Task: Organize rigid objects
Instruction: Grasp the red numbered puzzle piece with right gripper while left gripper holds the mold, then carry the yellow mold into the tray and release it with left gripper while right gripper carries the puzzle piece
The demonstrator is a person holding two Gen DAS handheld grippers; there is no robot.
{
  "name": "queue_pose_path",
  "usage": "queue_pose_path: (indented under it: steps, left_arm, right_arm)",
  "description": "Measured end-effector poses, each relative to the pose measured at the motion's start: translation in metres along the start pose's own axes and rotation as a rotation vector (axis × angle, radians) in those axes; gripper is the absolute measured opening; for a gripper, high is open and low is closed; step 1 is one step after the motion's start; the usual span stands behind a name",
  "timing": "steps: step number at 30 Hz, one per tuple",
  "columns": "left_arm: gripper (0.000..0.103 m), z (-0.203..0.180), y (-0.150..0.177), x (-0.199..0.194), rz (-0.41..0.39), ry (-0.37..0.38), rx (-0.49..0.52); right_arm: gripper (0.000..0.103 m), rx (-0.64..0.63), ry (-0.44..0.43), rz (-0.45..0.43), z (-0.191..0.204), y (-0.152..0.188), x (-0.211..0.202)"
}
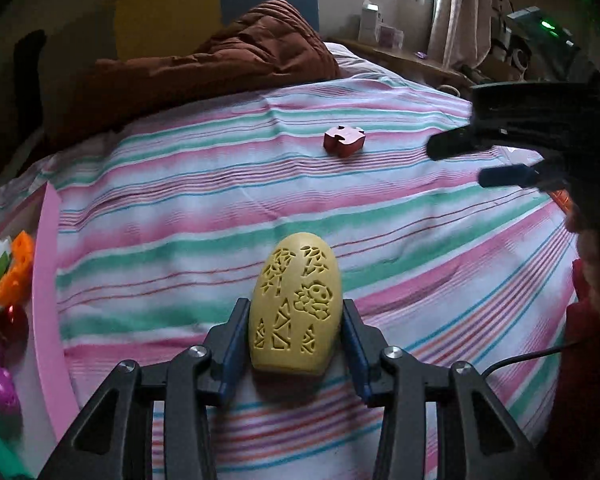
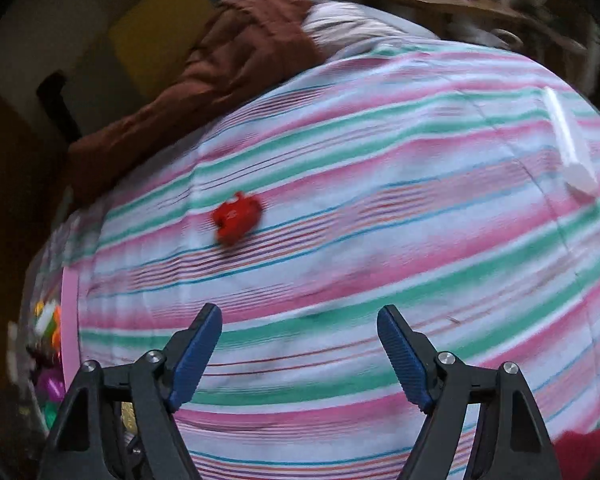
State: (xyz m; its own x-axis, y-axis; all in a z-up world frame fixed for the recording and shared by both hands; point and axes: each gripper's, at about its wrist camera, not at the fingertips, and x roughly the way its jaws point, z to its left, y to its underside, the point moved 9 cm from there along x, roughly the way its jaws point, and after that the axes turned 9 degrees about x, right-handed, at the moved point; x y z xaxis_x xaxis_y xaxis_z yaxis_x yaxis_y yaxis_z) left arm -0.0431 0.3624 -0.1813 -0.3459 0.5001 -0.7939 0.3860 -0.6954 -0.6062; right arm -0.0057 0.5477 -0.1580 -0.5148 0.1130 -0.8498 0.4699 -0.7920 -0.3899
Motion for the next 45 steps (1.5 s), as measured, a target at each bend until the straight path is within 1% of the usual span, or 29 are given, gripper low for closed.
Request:
queue_pose_path:
  steps: [3,5,8,15,16,17,18,20,22,24,26,29,32,34,36,39,42,45]
  left_arm:
    - [0.044,0.001,0.002,-0.001,-0.006,0.005,-0.015]
    - [0.044,0.002,0.002,-0.001,-0.012,0.011,-0.027]
    - [0.044,0.002,0.003,-0.001,-0.024,0.023,-0.038]
    - [0.044,0.003,0.005,-0.002,-0.042,0.027,-0.054]
    - [0.044,0.003,0.005,-0.002,-0.045,0.026,-0.054]
    - [0.044,0.003,0.005,-0.002,-0.046,0.027,-0.055]
    - [0.044,0.003,0.006,-0.002,-0.048,0.029,-0.058]
    - [0.045,0.003,0.006,-0.002,-0.051,0.033,-0.065]
    - [0.045,0.007,0.009,-0.005,-0.052,0.035,-0.074]
    - [0.045,0.008,0.009,-0.004,-0.053,0.034,-0.079]
    - [0.045,0.010,0.010,-0.005,-0.056,0.040,-0.090]
    - [0.045,0.010,0.012,-0.005,-0.060,0.040,-0.097]
    - [0.048,0.006,0.010,-0.003,-0.052,0.031,-0.084]
    - [0.055,0.002,0.006,-0.004,-0.042,0.049,-0.073]
    - [0.058,0.003,0.003,-0.003,-0.035,0.065,-0.074]
    - [0.058,0.003,0.001,-0.002,-0.014,0.078,-0.079]
    - [0.058,0.002,0.001,-0.003,0.013,0.076,-0.058]
    - [0.058,0.002,-0.001,0.001,0.030,0.039,-0.033]
  right_arm:
    - [0.080,-0.064,-0.001,-0.006,0.020,-0.006,0.010]
    - [0.080,-0.125,-0.014,0.004,0.038,-0.013,0.023]
    - [0.080,-0.204,0.028,0.001,0.054,-0.024,0.041]
    - [0.079,-0.253,0.107,0.022,0.069,-0.044,0.083]
    - [0.067,-0.258,0.118,0.024,0.070,-0.045,0.087]
    - [0.051,-0.269,0.125,0.038,0.070,-0.043,0.092]
    - [0.048,-0.293,0.150,0.017,0.070,-0.043,0.091]
    - [0.047,-0.322,0.140,0.028,0.070,-0.037,0.087]
    - [0.047,-0.361,0.133,0.052,0.068,-0.023,0.080]
    - [0.047,-0.388,0.119,0.079,0.065,-0.006,0.071]
    - [0.048,-0.413,0.090,0.117,0.061,0.020,0.057]
    - [0.048,-0.436,0.068,0.119,0.053,0.047,0.042]
    - [0.048,-0.420,0.063,0.117,0.052,0.047,0.041]
    - [0.048,-0.421,0.055,0.113,0.053,0.046,0.043]
    - [0.049,-0.421,0.053,0.111,0.052,0.045,0.043]
    - [0.049,-0.440,0.055,0.111,0.053,0.048,0.042]
    - [0.049,-0.447,0.055,0.113,0.052,0.047,0.041]
    - [0.049,-0.462,0.061,0.109,0.052,0.048,0.040]
